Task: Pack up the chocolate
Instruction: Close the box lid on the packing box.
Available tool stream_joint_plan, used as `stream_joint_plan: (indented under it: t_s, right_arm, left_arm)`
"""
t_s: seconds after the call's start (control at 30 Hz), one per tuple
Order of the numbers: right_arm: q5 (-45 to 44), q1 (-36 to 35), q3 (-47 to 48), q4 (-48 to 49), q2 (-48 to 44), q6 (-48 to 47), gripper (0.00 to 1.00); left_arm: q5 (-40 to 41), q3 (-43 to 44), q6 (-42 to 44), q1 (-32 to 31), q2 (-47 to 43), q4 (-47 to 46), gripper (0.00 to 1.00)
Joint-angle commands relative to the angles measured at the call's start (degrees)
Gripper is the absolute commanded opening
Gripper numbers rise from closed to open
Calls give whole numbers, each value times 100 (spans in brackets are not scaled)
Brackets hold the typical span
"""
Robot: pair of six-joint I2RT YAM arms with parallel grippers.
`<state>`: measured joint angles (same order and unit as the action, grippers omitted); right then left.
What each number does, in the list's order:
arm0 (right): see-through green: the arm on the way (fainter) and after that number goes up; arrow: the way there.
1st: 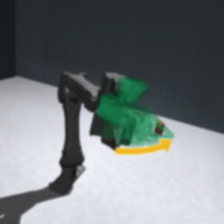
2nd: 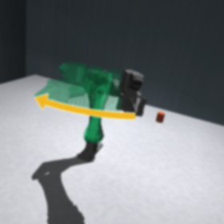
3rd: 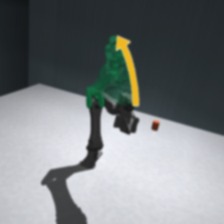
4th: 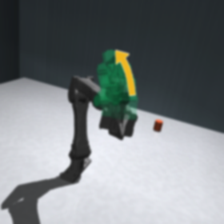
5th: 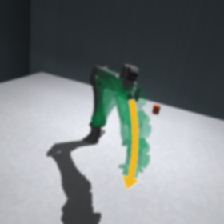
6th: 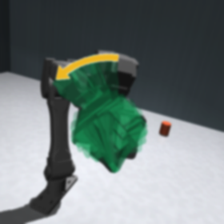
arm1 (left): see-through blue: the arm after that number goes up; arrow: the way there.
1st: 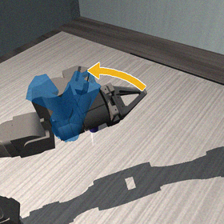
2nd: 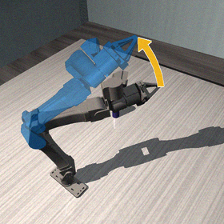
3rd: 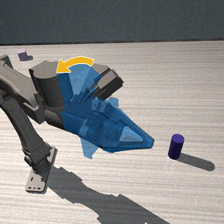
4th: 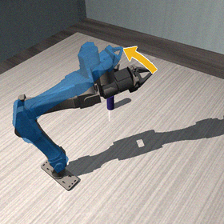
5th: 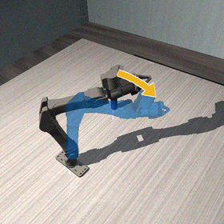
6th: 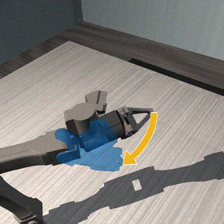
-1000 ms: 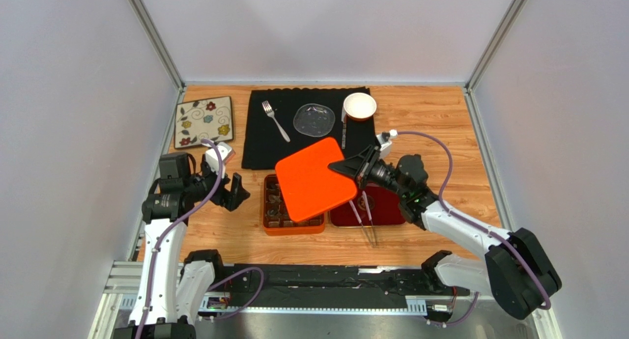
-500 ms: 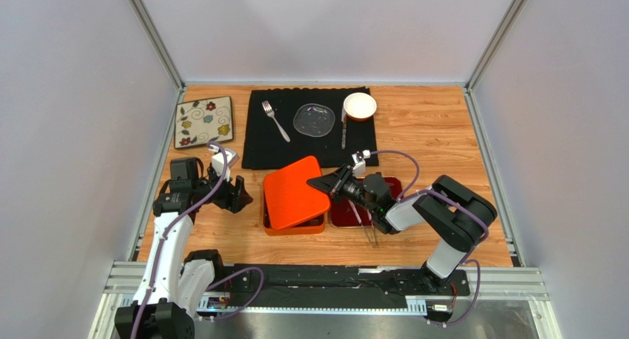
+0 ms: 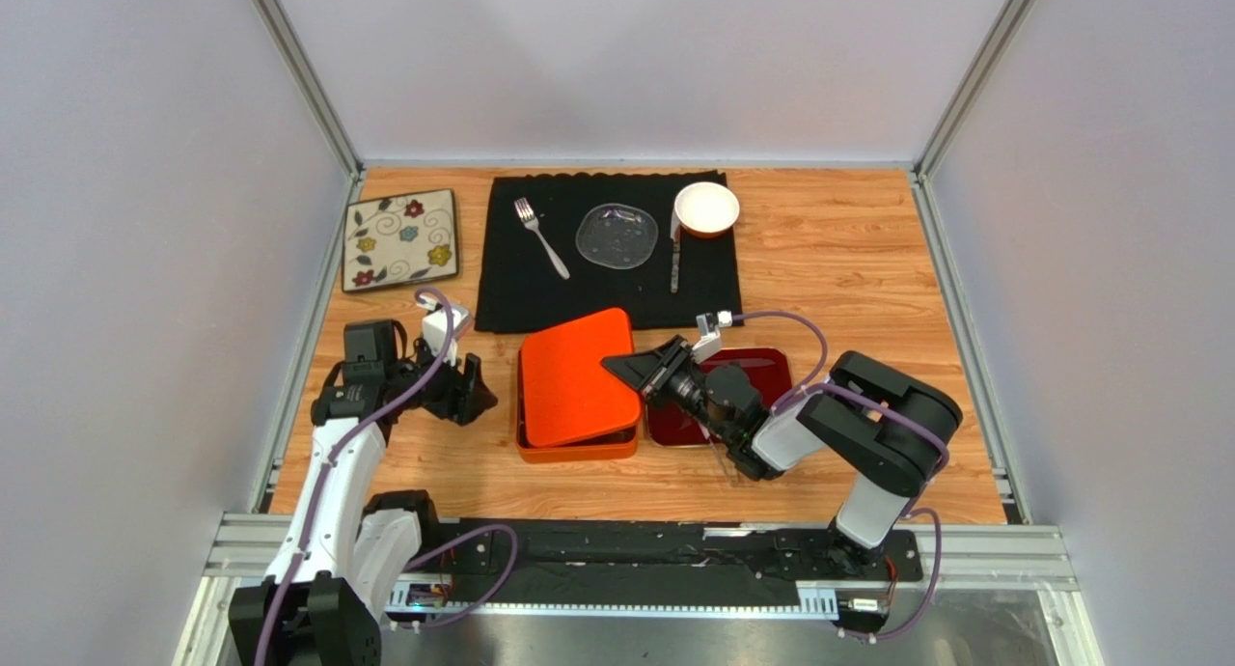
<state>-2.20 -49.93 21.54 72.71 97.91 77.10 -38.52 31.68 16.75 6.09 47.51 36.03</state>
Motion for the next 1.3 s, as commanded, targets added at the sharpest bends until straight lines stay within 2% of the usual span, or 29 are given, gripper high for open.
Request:
stream_joint_plan:
  t_s: [0.0, 0.03, 0.13, 0.2, 0.23, 0.33, 0.37, 0.43, 0.47, 0.57, 0.7, 0.77, 0.83, 0.97, 1.27]
  right_arm:
    - [-475, -139, -115, 1141, 97, -134, 27]
    - [-483, -148, -158, 1080, 45, -134, 98]
    - [-440, -157, -334, 580, -384, -204, 99]
    - [-352, -166, -396, -166, -710, -283, 99]
    - [-299, -166, -387, -491, -1164, -396, 99]
    - [-159, -183, -256, -2046, -1922, -695, 99]
    - [-150, -201, -177, -3103, -2464, -1001, 99]
    - [-237, -227, 533, -4836, -2837, -1266, 100]
    - [-263, -227, 814, -5967, -2830, -1572, 100]
    - [-193, -192, 1562, -7126, -2506, -1864, 100]
    - [-79, -210, 2379, -8111, -1595, -2215, 100]
    - [-236, -245, 2986, -8874, -1293, -2488, 100]
    - [-377, -289, 3224, -9168, -1152, -2717, 100]
    - [-825, -306, 3409, -9773, -1292, -2937, 100]
    - [-966, -376, 4023, -10749, -1126, -3420, 100]
  left_arm:
    - [-111, -57, -50, 24, 22, -255, 68]
    - [-112, -57, -32, 24, 22, -246, 67]
    - [-94, -48, 30, 24, -31, -211, 66]
    - [-85, -57, 56, 24, -57, -211, 66]
    - [-85, -66, 56, 24, -66, -211, 66]
    - [-94, -92, 30, 24, -49, -272, 65]
    - [-94, -101, 12, 24, -22, -289, 65]
    - [-103, -118, -40, 24, 13, -342, 65]
    - [-129, -118, -84, 24, 30, -368, 65]
    - [-173, -92, -181, 24, 75, -404, 64]
    - [-191, 31, -164, 24, -13, -307, 63]
    - [-173, 49, -85, 24, -66, -255, 63]
    - [-156, 75, -32, 24, -136, -211, 64]
    - [-156, -4, 21, 24, -154, -228, 64]
    - [-112, -48, 47, 33, -101, -272, 63]
